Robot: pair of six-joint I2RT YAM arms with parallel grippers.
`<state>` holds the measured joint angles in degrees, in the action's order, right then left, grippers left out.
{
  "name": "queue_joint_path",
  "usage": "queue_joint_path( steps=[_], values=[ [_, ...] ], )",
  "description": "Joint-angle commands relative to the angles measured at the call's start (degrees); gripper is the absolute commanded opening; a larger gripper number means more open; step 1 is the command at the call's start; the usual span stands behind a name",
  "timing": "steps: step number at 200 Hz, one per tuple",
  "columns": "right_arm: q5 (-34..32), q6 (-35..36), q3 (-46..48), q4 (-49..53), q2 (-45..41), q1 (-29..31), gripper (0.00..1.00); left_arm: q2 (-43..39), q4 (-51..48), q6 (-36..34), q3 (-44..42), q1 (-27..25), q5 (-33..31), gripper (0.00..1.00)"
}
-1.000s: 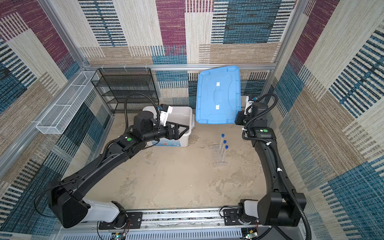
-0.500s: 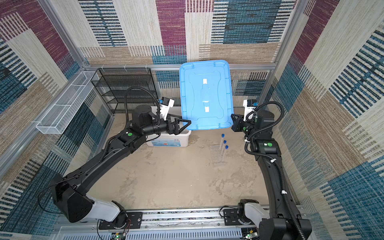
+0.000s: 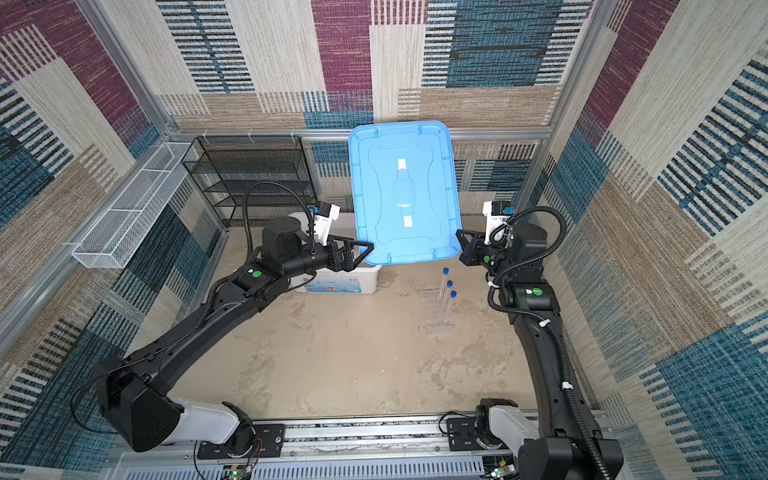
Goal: Organize the chemistry lab equipment
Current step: 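Grasp the raised lid's edge with the left gripper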
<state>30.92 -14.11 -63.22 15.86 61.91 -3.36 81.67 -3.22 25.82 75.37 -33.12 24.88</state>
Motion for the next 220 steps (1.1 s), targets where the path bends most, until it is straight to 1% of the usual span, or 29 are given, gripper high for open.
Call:
queue_joint_path(
  steps=[1, 15, 31, 35, 40, 58, 72, 85, 105, 108, 121, 129, 131, 132, 134, 136, 141, 142, 143, 145, 155, 159, 165, 169, 182, 189, 201, 220],
  values=[
    [1.0, -1.1, 0.4, -3.9, 0.0, 0.0, 0.0, 0.1, 6.3, 1.4, 0.4, 0.0, 4.2, 0.94],
    [1.3, -1.1, 0.6, -4.0, 0.3, 0.0, 0.0, 0.1, 7.8, 2.2, 0.4, 0.0, 5.3, 0.88],
    [1.5, -1.7, 0.7, -4.3, 1.0, 0.0, 0.0, 0.8, 9.8, 3.9, 0.5, 0.0, 7.7, 0.73],
    [1.7, -2.0, 0.6, -4.4, 1.2, 0.0, 0.0, 1.2, 10.3, 4.5, 0.6, 0.0, 7.8, 0.67],
    [1.9, -2.2, 0.5, -4.4, 1.6, 0.0, 0.0, 1.5, 10.3, 5.4, 0.7, 0.0, 9.7, 0.63],
    [2.2, -2.5, 0.2, -4.6, 2.8, 0.1, 0.0, 2.0, 10.6, 6.9, 0.9, 0.0, 10.6, 0.51],
    [1.8, -2.6, 0.5, -4.9, 3.4, 0.4, 0.0, 1.9, 10.4, 7.3, 0.7, 0.0, 9.6, 0.42],
    [1.4, -2.5, 0.6, -5.1, 4.0, 0.9, 0.0, 1.8, 9.3, 6.6, 0.9, 0.0, 8.8, 0.28],
    [1.6, -3.3, 0.2, -5.6, 5.3, 2.2, 0.0, 1.5, 6.9, 5.1, 1.8, 0.0, 8.8, 0.2],
    [1.6, -3.4, 0.1, -5.6, 5.5, 2.4, 0.0, 1.4, 6.3, 4.8, 2.0, 0.0, 7.0, 0.18],
    [1.5, -3.5, -0.4, -6.0, 6.5, 3.5, 0.04, 0.5, 3.5, 2.9, 2.5, 0.0, 5.1, 0.12],
    [1.5, -3.6, -0.8, -6.1, 7.2, 4.1, 0.09, -0.2, 1.9, 1.4, 2.8, 0.0, 3.8, 0.09],
    [1.5, -3.6, -0.9, -6.2, 7.5, 4.4, 0.13, -0.4, 1.4, 1.0, 2.8, 0.0, 3.3, 0.09],
    [1.6, -3.6, -1.0, -6.2, 7.6, 4.5, 0.13, -0.5, 1.1, 0.8, 2.8, 0.0, 3.1, 0.08],
    [1.6, -3.6, -1.1, -6.3, 7.9, 4.6, 0.17, -0.7, 0.4, 0.4, 2.8, 0.1, 2.6, 0.08],
    [1.6, -3.8, -1.2, -6.3, 8.1, 4.8, 0.19, -0.9, -0.2, 0.0, 2.9, 0.1, 2.1, 0.07],
    [1.7, -4.1, -1.5, -6.4, 8.6, 5.0, 0.31, -1.5, -2.0, -1.4, 3.2, 0.1, 0.8, 0.06],
    [1.7, -4.1, -1.5, -6.4, 8.6, 5.0, 0.31, -1.5, -2.3, -1.6, 3.2, 0.1, 0.5, 0.06],
    [1.7, -4.3, -1.6, -6.4, 8.9, 5.0, 0.36, -1.7, -2.7, -1.9, 3.3, 0.1, 0.2, 0.06],
    [1.7, -4.4, -1.8, -6.4, 9.1, 5.1, 0.4, -1.9, -3.5, -2.4, 3.4, 0.1, -0.6, 0.06],
    [1.4, -5.5, -2.9, -5.9, 10.2, 5.4, 0.56, -3.2, -7.8, -5.8, 4.1, 0.2, -4.7, 0.05],
    [1.2, -5.9, -3.3, -5.8, 10.5, 5.5, 0.68, -3.7, -9.5, -7.4, 4.4, 0.2, -6.7, 0.05],
    [1.2, -6.6, -3.8, -5.9, 10.8, 5.6, 0.79, -4.7, -12.2, -9.7, 5.0, 0.2, -9.8, 0.05],
    [1.3, -7.0, -4.2, -6.1, 10.9, 5.8, 0.84, -5.2, -13.9, -11.3, 5.5, 0.2, -12.0, 0.05],
    [1.9, -8.7, -5.8, -6.8, 11.6, 6.1, 0.94, -6.9, -18.3, -16.6, 6.9, 0.2, -18.2, 0.05],
    [2.7, -9.8, -7.3, -6.7, 12.4, 6.3, 0.97, -7.7, -20.7, -19.5, 7.6, 0.2, -22.6, 0.05],
    [4.2, -11.4, -10.7, -5.9, 14.4, 6.7, 0.99, -8.8, -23.8, -24.7, 8.5, 0.2, -28.6, 0.06],
    [5.9, -13.0, -16.5, -4.7, 17.6, 8.0, 1.0, -9.8, -27.5, -32.5, 8.9, 0.0, -41.7, 0.06]
  ],
)
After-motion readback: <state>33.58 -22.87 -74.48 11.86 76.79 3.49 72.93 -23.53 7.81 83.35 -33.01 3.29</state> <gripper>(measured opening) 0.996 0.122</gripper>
